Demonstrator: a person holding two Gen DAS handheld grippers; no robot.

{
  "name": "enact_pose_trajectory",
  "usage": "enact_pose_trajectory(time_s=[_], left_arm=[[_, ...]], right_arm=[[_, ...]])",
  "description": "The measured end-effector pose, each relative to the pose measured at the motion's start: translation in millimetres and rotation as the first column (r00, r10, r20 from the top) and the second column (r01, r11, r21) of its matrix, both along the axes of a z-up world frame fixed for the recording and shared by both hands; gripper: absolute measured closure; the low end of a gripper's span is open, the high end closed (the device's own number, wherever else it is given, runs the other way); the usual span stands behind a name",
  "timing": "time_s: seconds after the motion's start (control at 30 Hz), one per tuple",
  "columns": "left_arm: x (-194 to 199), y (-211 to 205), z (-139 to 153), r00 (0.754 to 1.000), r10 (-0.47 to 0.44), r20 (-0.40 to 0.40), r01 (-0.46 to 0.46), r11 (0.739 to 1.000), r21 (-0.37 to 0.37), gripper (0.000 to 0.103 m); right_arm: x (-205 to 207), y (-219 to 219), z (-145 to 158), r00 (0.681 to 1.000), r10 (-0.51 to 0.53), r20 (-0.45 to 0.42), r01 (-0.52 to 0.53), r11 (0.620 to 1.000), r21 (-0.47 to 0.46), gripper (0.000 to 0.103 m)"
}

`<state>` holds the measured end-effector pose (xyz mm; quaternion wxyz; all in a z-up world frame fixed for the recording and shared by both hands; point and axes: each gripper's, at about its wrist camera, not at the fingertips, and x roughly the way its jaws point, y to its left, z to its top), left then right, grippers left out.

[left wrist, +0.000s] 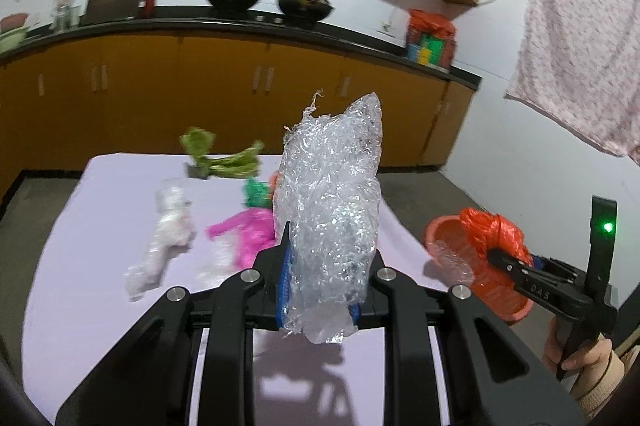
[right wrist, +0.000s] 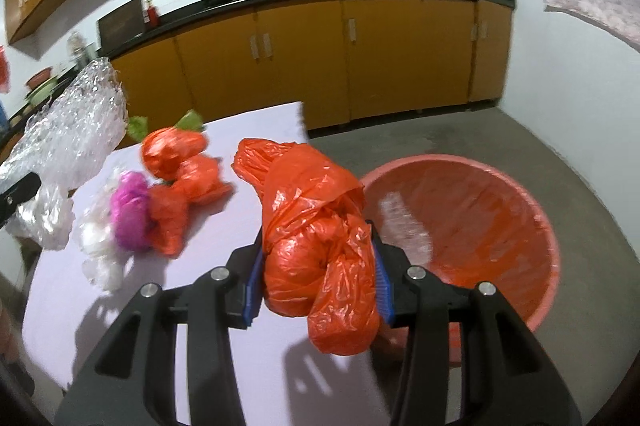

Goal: Collect trash
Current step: 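Lift and carry the red bag and bubble wrap over the basket with both tools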

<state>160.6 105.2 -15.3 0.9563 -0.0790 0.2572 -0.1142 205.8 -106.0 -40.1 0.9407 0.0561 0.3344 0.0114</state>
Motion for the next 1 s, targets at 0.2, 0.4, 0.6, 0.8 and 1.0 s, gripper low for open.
enact_pose_trajectory(time_s=[0.2,0.4,0.6,0.8,1.0], left_arm=[[15,-47,-1,0.995,-0.100,-0.004,0.100,0.995,-0.003,0.081],[28,-93,-7,0.983,-0.181,-0.013,0.181,0.983,0.001,0.081],[37,-133,-16,0.968,-0.250,-0.033,0.251,0.968,0.002,0.081],[44,-161,-21,0.954,-0.298,-0.041,0.299,0.954,0.013,0.081],[50,-183,-30,0.942,-0.332,-0.054,0.334,0.942,0.033,0.081]], right_arm=[[-7,-40,2,0.991,-0.132,0.012,0.132,0.991,-0.022,0.059],[-15,-75,-1,0.970,-0.241,0.014,0.242,0.969,-0.043,0.059],[-19,-105,-4,0.948,-0.319,0.013,0.319,0.947,-0.045,0.059],[-15,-119,-7,0.938,-0.346,0.014,0.346,0.937,-0.040,0.059],[-11,-125,-13,0.933,-0.360,0.007,0.360,0.933,-0.028,0.059]])
